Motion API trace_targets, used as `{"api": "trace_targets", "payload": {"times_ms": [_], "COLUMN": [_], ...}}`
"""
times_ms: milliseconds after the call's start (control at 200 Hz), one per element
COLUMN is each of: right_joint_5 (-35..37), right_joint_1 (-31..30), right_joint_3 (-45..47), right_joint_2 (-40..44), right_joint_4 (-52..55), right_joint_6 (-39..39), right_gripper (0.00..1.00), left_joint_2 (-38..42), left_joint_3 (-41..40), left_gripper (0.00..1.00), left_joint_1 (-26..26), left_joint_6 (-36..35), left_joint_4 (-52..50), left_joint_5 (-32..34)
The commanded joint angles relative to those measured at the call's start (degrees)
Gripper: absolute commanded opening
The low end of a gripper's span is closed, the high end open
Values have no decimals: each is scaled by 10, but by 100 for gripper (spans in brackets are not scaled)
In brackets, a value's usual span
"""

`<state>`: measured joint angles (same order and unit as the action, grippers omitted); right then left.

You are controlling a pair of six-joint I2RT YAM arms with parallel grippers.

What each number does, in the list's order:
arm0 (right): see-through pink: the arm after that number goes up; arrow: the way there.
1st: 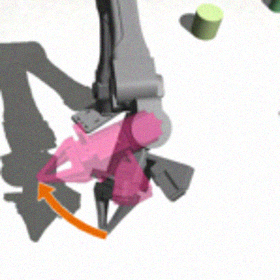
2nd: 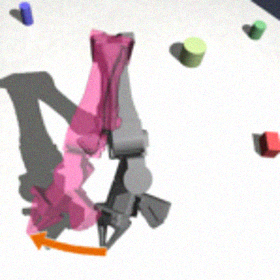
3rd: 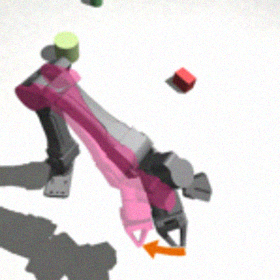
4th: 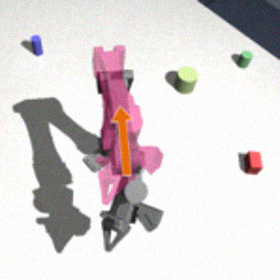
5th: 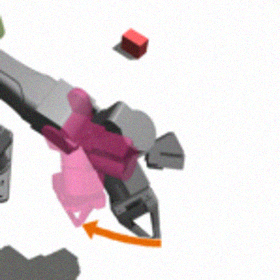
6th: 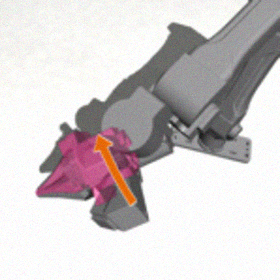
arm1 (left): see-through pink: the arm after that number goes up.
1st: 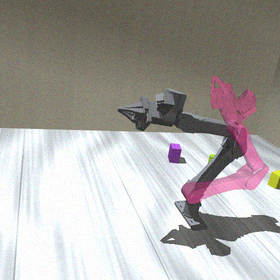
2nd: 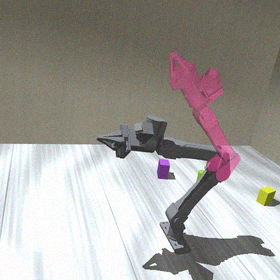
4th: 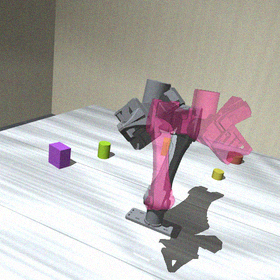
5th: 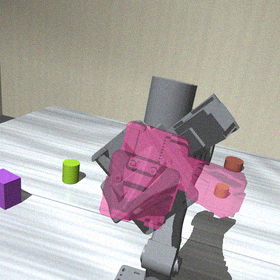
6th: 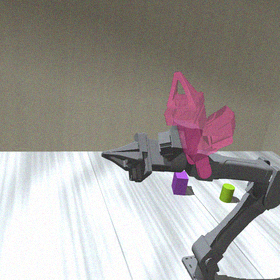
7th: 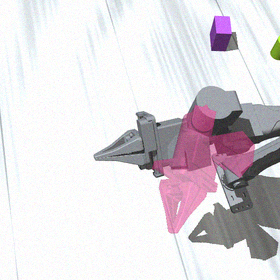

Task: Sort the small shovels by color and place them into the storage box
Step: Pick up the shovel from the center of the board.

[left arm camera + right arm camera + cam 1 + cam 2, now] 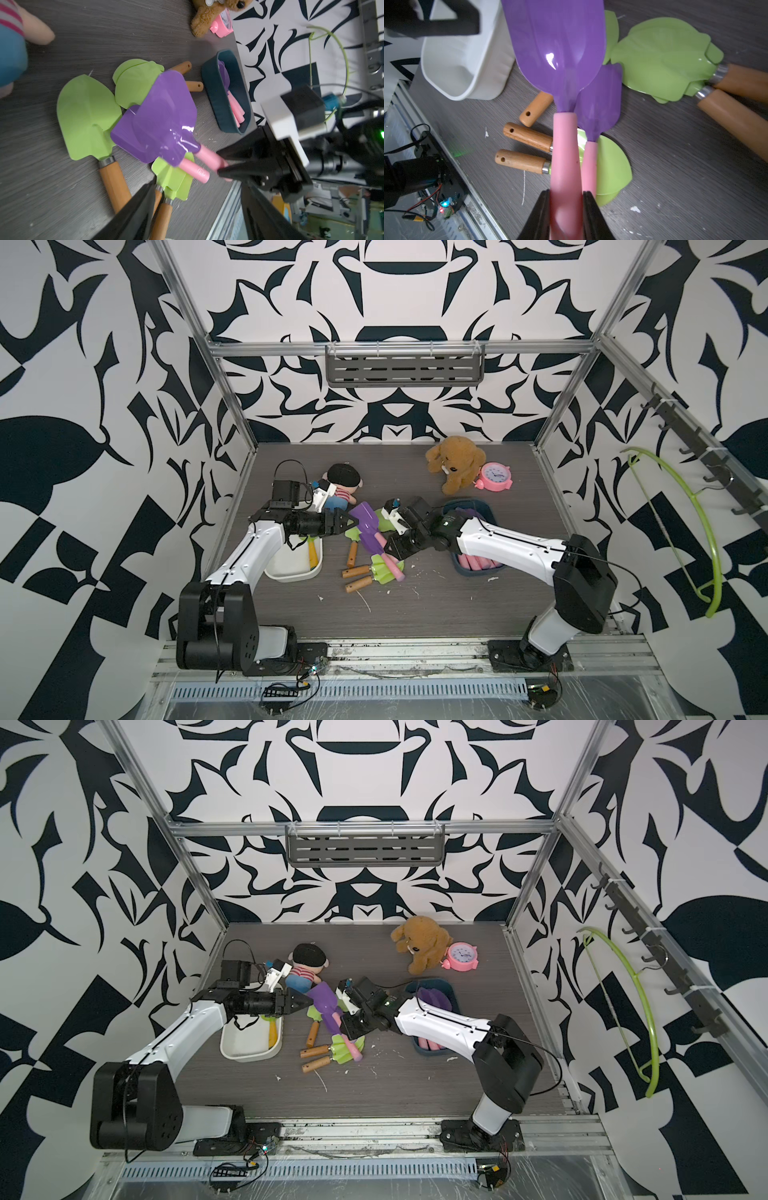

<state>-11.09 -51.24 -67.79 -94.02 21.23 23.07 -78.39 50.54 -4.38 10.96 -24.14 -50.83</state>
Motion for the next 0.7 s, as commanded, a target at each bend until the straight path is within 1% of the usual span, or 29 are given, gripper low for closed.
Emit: {"api": "trace_targets", "payload": {"times_ms": [0,110,215,310,415,440,455,500,560,655,695], "right_joint_5": [41,50,52,56,61,61,62,68,72,71,68], "right_joint_1": [-22,-32,-38,-41,-41,-42,-41,-41,-42,-40,-40], "right_joint_3": [0,0,-1,-3,-6,-7,-8,-11,-17,-36,-49], "right_joint_2": [25,29,30,30,35,37,38,45,57,72,73], "right_joint_4": [-59,-68,-74,-74,-69,-67,-63,-52,-38,-2,16], "right_joint_6": [20,24,29,29,25,24,22,13,-6,-41,-52], "right_gripper": [0,0,0,0,0,0,2,12,21,28,30], "left_joint_2": [-17,-31,-34,-28,-17,-14,-11,-6,1,12,15], "left_joint_3": [-4,-1,1,1,1,1,3,7,15,22,22], "left_gripper": [69,63,51,34,10,5,4,0,0,0,0], "left_joint_1": [3,2,0,-2,-2,-1,-2,-2,-2,-2,-2], "left_joint_6": [93,120,126,124,104,94,86,56,0,-67,-76], "left_joint_4": [67,80,84,88,81,77,72,54,19,-17,-21], "left_joint_5": [-22,-22,-28,-41,-47,-46,-47,-47,-46,-65,-72]}}
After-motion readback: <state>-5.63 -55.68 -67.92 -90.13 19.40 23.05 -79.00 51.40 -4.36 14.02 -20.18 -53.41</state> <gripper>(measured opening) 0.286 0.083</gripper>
